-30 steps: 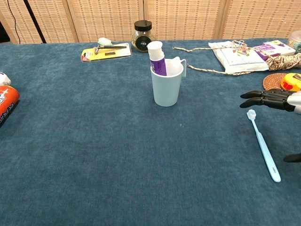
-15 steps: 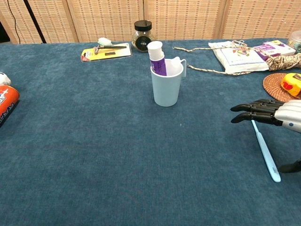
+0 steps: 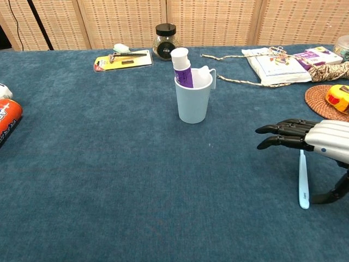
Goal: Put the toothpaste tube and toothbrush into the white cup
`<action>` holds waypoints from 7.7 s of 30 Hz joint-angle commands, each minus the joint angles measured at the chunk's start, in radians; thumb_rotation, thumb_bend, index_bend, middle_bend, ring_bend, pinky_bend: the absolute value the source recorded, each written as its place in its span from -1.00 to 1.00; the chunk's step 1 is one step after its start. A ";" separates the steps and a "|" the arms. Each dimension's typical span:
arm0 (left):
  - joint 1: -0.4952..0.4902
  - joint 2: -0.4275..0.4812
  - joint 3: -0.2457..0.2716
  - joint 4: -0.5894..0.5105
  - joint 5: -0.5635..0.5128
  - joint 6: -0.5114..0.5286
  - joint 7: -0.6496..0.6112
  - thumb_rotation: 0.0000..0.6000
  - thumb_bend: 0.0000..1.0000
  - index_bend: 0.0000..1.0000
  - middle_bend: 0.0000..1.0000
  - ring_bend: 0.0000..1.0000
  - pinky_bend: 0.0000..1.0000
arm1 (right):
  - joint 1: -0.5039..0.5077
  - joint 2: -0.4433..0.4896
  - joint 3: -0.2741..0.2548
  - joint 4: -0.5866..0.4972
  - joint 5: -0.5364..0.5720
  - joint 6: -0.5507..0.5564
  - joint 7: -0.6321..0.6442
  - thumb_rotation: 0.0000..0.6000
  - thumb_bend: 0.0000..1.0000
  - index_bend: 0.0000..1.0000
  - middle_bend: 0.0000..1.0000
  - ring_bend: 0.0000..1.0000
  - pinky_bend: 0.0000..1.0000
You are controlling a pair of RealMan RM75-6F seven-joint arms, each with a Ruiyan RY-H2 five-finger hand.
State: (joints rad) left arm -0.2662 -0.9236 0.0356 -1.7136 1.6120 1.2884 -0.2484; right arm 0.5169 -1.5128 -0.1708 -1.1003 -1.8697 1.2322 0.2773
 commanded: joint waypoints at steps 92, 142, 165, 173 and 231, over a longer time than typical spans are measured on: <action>-0.011 -0.004 0.002 -0.007 -0.014 -0.027 0.028 1.00 -0.82 -1.00 -1.00 -1.00 -1.00 | 0.063 -0.006 0.143 -0.239 0.391 -0.325 -0.184 1.00 -0.17 0.10 -0.78 -1.00 -1.00; -0.011 0.009 0.010 0.001 0.008 -0.017 -0.016 1.00 -0.82 -1.00 -1.00 -1.00 -1.00 | 0.131 0.291 0.493 -0.710 0.712 -0.235 -0.100 1.00 -0.12 0.15 -0.77 -1.00 -1.00; -0.025 0.021 0.020 0.016 0.034 -0.028 -0.072 1.00 -0.82 -1.00 -1.00 -1.00 -1.00 | 0.293 0.306 0.631 -0.855 1.059 -0.212 -0.314 1.00 -0.07 0.16 -0.77 -1.00 -1.00; -0.017 0.029 0.024 0.029 0.050 -0.001 -0.110 1.00 -0.82 -1.00 -1.00 -1.00 -1.00 | 0.343 0.264 0.638 -0.847 1.140 -0.187 -0.364 1.00 -0.07 0.16 -0.77 -1.00 -1.00; -0.020 0.033 0.036 0.038 0.075 0.019 -0.128 1.00 -0.83 -1.00 -1.00 -1.00 -1.00 | 0.381 0.116 0.693 -0.769 1.327 -0.181 -0.260 1.00 -0.06 0.16 -0.77 -1.00 -1.00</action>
State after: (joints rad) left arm -0.2862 -0.8903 0.0713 -1.6757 1.6872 1.3079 -0.3764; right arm 0.8999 -1.3930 0.5182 -1.8698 -0.5486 1.0535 0.0098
